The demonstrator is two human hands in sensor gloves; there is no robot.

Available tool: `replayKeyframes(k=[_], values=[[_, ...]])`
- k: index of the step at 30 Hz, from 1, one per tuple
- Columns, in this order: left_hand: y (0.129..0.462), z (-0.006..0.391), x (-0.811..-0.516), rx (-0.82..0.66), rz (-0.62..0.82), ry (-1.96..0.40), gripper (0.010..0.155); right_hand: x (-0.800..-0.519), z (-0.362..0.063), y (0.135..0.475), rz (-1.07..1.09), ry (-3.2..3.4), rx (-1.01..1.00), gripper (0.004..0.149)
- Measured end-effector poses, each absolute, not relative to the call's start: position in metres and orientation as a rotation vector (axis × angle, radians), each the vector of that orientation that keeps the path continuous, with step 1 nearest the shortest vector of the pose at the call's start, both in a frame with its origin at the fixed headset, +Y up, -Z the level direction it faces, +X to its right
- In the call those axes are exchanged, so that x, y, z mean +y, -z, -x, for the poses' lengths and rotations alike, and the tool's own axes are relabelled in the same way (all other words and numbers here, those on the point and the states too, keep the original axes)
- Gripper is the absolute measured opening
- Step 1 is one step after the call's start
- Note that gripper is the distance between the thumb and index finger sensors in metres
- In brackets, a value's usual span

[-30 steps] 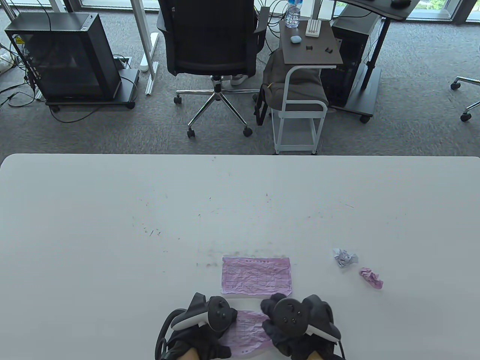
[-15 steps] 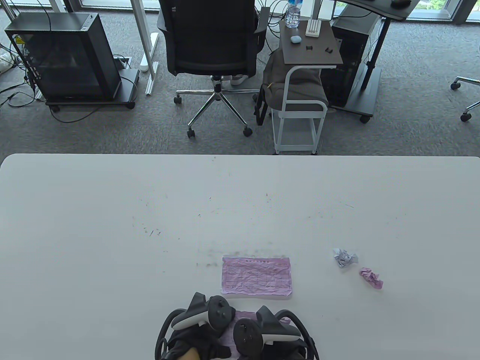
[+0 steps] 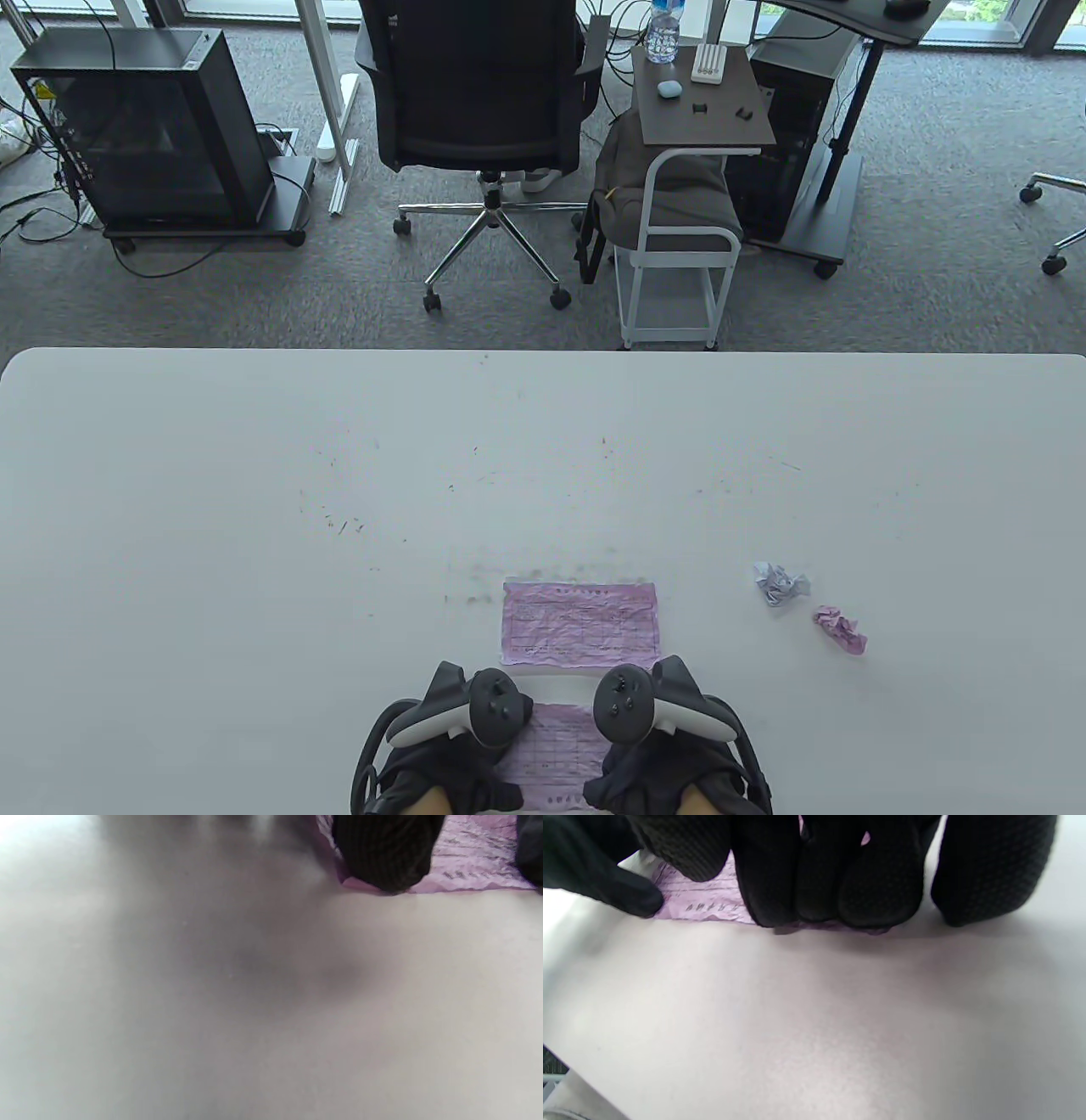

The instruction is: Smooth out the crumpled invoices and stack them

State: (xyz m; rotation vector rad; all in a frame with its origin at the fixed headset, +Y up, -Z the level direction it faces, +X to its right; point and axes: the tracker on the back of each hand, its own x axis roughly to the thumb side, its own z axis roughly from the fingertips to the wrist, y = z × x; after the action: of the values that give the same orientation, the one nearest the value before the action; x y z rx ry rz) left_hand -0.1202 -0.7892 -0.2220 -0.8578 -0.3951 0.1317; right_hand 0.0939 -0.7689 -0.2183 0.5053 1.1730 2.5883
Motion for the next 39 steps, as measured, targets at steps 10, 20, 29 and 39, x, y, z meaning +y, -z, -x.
replayKeyframes(k=[10, 20, 29, 39], values=[[0.222, 0.121, -0.789, -0.397, 0.858, -0.139, 0.087, -0.733, -0.105, 0.218, -0.620, -2.595, 0.448, 0.043], [0.222, 0.121, -0.789, -0.398, 0.858, -0.143, 0.087, -0.766, -0.046, 0.204, -0.859, -2.882, 0.665, 0.050], [0.222, 0.120, -0.789, -0.395, 0.860, -0.139, 0.088, -0.766, -0.067, 0.214, -0.406, -3.082, 0.747, 0.049], [0.222, 0.121, -0.789, -0.396, 0.854, -0.142, 0.088, -0.765, -0.105, 0.223, -0.023, -3.033, 0.842, 0.050]])
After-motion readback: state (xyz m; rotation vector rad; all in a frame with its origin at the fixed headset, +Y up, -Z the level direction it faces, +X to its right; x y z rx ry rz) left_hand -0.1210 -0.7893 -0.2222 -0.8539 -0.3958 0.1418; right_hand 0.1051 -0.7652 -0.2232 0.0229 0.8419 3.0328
